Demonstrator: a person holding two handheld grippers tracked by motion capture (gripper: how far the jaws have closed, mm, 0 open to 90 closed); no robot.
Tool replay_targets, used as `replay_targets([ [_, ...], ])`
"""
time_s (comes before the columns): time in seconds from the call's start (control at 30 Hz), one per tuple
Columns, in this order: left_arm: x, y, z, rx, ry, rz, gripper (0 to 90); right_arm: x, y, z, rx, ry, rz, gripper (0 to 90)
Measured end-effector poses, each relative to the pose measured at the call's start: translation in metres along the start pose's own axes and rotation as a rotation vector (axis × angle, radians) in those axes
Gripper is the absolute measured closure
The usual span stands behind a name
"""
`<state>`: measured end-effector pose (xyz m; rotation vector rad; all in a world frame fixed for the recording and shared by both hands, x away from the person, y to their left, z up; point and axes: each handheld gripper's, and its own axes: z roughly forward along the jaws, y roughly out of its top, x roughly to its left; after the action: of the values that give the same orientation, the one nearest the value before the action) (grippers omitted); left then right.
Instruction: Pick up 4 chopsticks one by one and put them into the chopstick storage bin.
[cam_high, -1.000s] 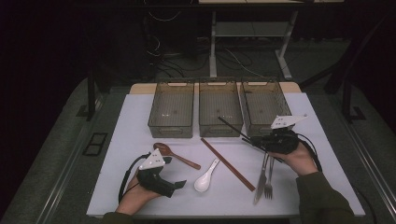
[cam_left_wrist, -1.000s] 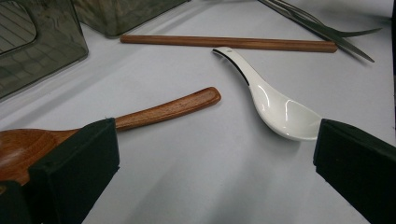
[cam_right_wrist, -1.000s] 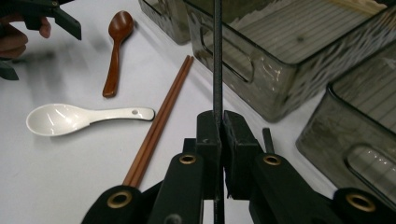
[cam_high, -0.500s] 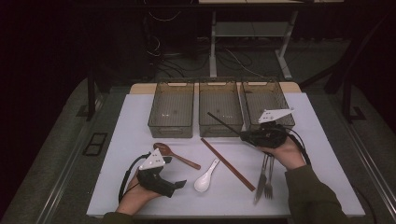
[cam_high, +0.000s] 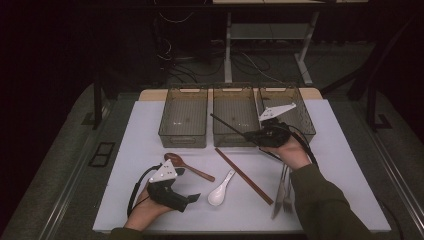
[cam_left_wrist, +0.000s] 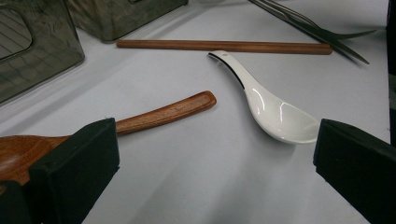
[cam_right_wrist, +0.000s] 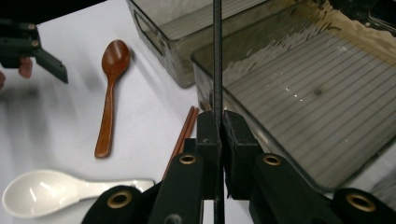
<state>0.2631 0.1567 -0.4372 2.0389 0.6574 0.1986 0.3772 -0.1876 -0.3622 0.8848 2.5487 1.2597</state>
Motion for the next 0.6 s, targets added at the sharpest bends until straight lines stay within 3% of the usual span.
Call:
replay_targets([
  [0.6,-0.001,0.001,0.0,-0.005,-0.009,0.004,0.0,0.003,0.053,0.045,0.035,-0.036,0.011,85.2],
])
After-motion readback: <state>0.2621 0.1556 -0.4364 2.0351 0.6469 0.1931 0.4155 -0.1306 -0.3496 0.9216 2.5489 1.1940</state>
